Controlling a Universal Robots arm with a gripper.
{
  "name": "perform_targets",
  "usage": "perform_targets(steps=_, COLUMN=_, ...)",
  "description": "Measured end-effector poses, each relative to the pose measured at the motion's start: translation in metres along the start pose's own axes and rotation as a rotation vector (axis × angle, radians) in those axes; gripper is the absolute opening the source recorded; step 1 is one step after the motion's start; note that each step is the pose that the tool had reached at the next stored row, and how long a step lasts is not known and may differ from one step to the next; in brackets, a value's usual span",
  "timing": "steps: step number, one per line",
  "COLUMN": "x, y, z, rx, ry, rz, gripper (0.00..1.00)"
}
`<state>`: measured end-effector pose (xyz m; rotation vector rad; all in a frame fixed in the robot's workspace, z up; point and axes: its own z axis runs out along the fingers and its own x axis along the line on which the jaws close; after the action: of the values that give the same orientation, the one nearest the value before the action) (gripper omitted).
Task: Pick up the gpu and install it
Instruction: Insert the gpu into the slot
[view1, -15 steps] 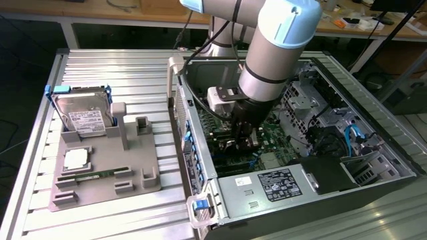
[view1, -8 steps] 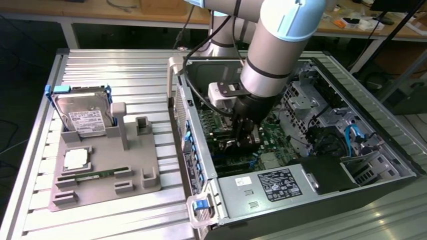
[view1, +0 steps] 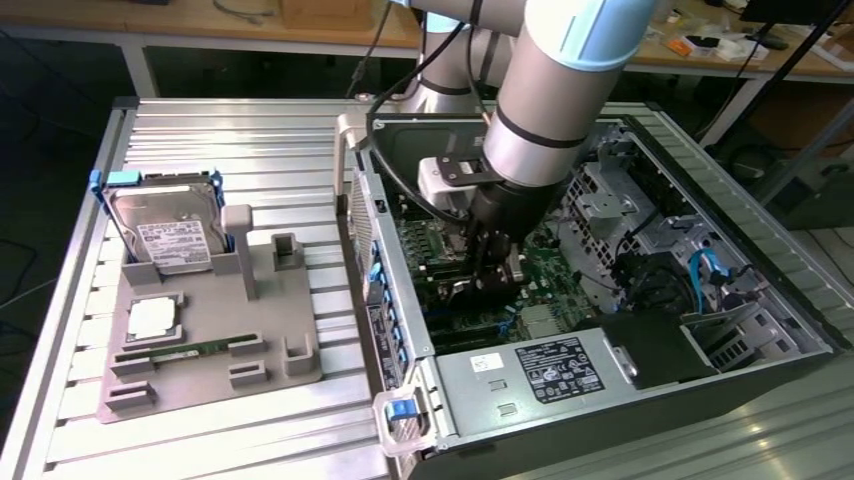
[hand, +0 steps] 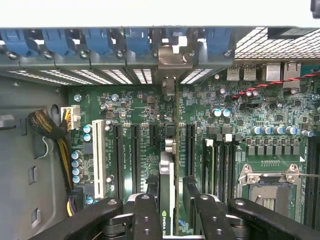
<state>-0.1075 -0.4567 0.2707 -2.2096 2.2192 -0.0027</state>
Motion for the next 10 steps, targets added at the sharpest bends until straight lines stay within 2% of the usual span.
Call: perform_targets(steps=10, x=-0.0001, y=-0.0002, z=-0.0063, rx=0.0001, ry=0.0002, rz=0.000, gripper=0.33)
